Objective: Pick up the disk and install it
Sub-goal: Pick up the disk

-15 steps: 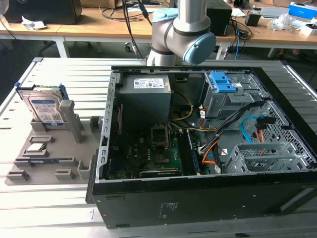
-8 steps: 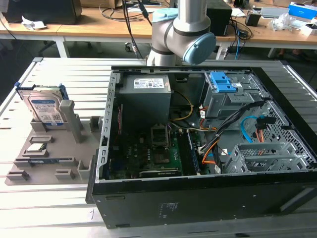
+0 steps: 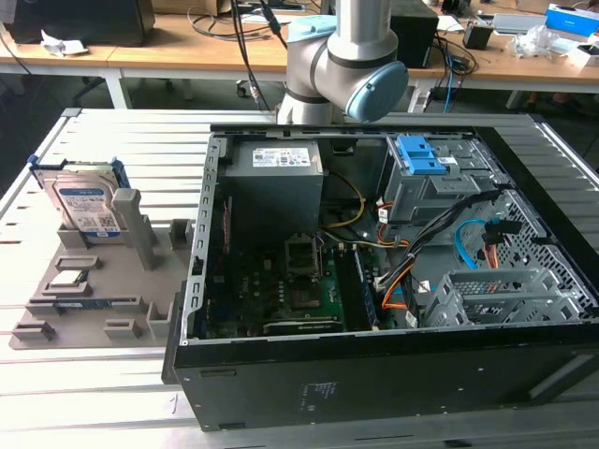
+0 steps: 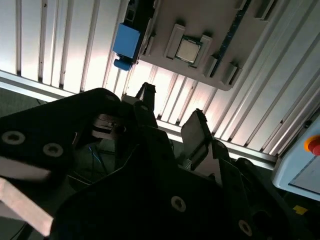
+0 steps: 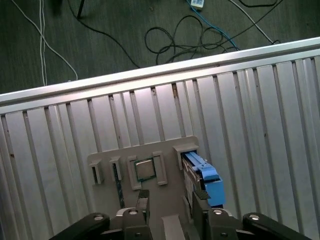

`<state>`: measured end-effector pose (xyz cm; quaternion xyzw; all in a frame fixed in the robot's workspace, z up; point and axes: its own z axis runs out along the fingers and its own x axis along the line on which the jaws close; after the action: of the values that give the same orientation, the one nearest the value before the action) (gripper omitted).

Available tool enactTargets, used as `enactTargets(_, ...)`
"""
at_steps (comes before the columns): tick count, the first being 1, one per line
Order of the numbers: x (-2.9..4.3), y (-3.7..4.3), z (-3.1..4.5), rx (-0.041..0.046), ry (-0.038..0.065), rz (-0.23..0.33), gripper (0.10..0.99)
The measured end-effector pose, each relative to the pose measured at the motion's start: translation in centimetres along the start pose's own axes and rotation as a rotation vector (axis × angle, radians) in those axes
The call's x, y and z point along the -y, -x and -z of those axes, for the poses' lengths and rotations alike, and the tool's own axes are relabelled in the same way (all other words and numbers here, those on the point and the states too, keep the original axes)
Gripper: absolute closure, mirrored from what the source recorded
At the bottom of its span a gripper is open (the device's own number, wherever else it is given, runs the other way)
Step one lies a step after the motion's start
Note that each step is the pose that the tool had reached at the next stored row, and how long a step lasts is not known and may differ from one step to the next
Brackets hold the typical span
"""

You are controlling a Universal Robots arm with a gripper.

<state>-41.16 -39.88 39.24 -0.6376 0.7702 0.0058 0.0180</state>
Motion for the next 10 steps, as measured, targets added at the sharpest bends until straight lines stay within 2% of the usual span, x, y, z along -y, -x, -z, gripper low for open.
enactTargets(2, 0.0, 0.0, 0.0, 0.0, 0.0, 0.0, 0.612)
enactTargets(3, 0.0, 0.0, 0.0, 0.0, 0.0, 0.0, 0.545)
enactTargets(5, 0.0, 0.02, -0.01, 0.0001, 0.0, 0.001, 0.545)
enactTargets(10, 0.22, 0.93, -0.04, -0.0008, 0.0, 0.002, 0.545)
